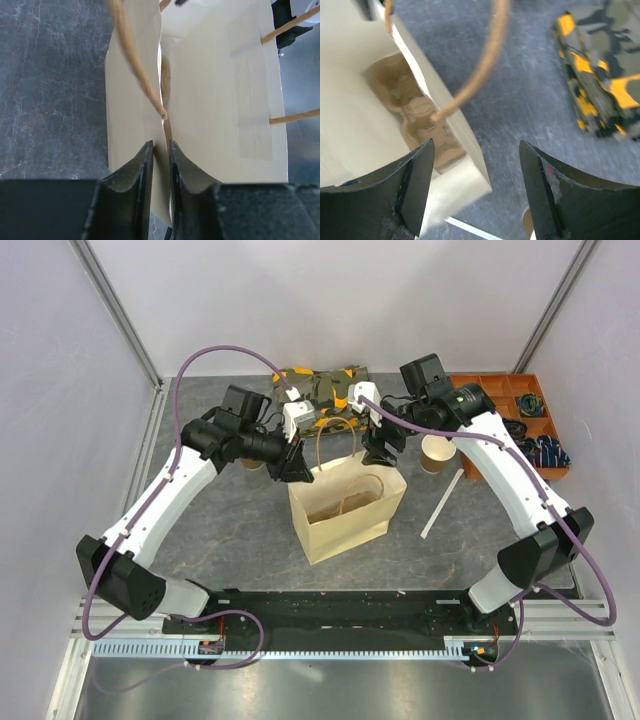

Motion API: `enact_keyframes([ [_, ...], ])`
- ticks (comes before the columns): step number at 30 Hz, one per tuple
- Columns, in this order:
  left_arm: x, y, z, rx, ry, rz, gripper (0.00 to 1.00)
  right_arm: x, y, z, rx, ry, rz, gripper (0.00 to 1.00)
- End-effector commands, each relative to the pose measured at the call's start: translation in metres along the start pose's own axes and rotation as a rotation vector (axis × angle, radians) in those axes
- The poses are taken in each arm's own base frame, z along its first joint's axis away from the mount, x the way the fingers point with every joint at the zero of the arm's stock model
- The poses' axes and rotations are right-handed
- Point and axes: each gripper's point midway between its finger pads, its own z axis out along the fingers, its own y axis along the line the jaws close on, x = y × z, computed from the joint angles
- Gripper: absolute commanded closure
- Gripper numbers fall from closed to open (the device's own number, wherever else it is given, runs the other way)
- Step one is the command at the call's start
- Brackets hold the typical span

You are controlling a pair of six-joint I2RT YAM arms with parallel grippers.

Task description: Pack the takeout coffee

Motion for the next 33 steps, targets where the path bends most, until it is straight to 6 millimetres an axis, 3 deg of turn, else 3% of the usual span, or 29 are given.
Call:
enact_keyframes([
  [1,-0.025,0.002,-0.004,-0.018,-0.041,0.110,0.81,-0.016,0.024,0.004,-0.168,-0.105,-0.114,0.29],
  [6,-0.032,-0.003,-0.002,-0.002,-0.054,0.198,0.95,-0.012,0.024,0.011,-0.200,-0.094,-0.089,0.53],
  [7,-0.033,-0.004,-0.001,-0.005,-0.054,0.213,0.97,-0.012,0.025,0.011,-0.204,-0.093,-0.087,0.64],
  [9,-0.033,-0.005,0.000,-0.010,-0.054,0.250,0.98,-0.012,0.028,0.007,-0.207,-0.090,-0.072,0.75],
  [10,-0.032,-0.005,0.000,-0.008,-0.056,0.254,0.98,-0.013,0.029,0.005,-0.205,-0.092,-0.072,0.90],
  [12,-0.033,-0.005,0.001,-0.013,-0.063,0.263,0.98,-0.013,0.035,0.001,-0.205,-0.098,-0.071,1.00],
  [13,-0.033,-0.005,0.000,-0.016,-0.069,0.267,0.98,-0.014,0.036,-0.001,-0.200,-0.100,-0.070,1.00],
  [17,-0.039,0.002,-0.008,-0.118,-0.143,0.268,0.65,-0.024,0.020,-0.010,-0.018,-0.153,-0.027,1.00],
  [18,-0.055,-0.004,-0.021,-0.156,-0.223,0.317,0.60,-0.025,0.016,-0.011,0.025,-0.168,-0.023,1.00],
  [19,-0.050,0.001,-0.022,-0.194,-0.234,0.284,0.54,-0.020,0.017,-0.009,0.042,-0.167,-0.016,1.00],
  [20,-0.053,0.001,-0.026,-0.215,-0.258,0.282,0.52,-0.032,0.014,-0.018,0.095,-0.211,-0.043,1.00],
  [24,-0.059,0.001,-0.049,-0.295,-0.313,0.229,0.46,-0.029,0.017,-0.021,0.160,-0.221,-0.031,1.00],
  [27,-0.062,0.012,-0.063,-0.374,-0.342,0.202,0.43,-0.038,0.020,-0.033,0.228,-0.258,-0.078,1.00],
  [31,-0.064,0.026,-0.082,-0.488,-0.453,0.233,0.25,-0.038,0.038,-0.034,0.236,-0.272,-0.147,1.00],
  [33,-0.063,0.015,-0.092,-0.494,-0.505,0.283,0.21,-0.044,0.042,-0.040,0.265,-0.296,-0.183,1.00],
])
